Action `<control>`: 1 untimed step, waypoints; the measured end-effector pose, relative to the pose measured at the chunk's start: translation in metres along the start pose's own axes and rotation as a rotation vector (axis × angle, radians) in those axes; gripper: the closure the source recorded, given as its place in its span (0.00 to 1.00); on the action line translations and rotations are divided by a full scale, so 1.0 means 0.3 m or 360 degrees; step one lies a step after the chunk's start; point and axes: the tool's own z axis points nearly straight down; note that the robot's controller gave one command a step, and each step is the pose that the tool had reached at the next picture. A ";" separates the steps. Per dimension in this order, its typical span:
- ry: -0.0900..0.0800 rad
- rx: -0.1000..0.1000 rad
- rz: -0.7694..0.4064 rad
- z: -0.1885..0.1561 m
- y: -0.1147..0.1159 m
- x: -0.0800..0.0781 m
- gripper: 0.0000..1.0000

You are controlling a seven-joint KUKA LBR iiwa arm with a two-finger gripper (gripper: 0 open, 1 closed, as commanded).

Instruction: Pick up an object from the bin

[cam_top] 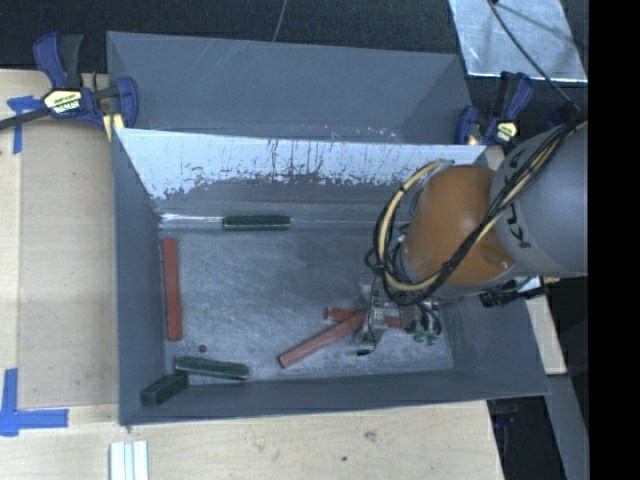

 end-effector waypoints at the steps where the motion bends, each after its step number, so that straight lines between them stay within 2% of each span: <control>1: 0.0000 0.0000 -0.0001 -0.003 0.001 0.001 1.00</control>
Offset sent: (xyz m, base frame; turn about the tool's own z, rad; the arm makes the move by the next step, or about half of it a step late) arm 0.0468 -0.0060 0.0024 -0.3284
